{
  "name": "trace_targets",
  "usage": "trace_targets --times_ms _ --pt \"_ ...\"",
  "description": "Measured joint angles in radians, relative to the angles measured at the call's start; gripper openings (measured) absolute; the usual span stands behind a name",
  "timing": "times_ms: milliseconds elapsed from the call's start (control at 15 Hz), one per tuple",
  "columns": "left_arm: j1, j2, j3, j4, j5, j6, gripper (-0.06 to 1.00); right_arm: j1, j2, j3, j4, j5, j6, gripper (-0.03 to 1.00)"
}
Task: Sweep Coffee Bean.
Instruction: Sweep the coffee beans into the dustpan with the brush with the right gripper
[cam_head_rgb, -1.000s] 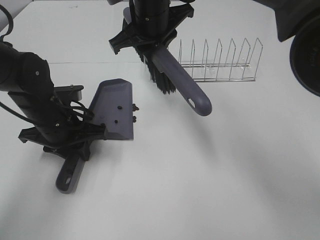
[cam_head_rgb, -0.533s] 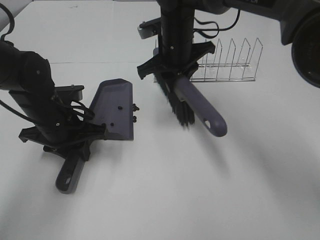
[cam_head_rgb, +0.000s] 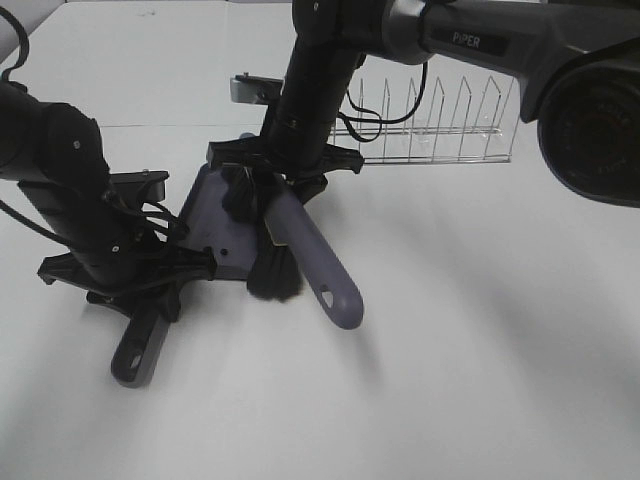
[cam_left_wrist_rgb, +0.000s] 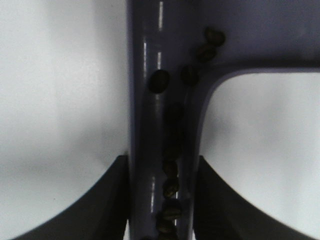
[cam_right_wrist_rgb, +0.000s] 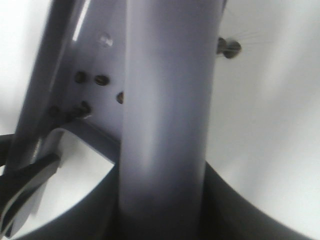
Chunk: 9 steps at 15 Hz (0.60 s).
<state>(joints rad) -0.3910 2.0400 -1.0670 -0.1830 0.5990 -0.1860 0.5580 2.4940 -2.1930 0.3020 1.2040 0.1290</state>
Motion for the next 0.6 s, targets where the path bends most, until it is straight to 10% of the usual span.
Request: trace_targets --times_ms 600 --pt "0.000 0.000 0.000 0.000 0.001 0.013 0.34 0.002 -0.131 -0.139 -0.384 0.019 0.022 0.31"
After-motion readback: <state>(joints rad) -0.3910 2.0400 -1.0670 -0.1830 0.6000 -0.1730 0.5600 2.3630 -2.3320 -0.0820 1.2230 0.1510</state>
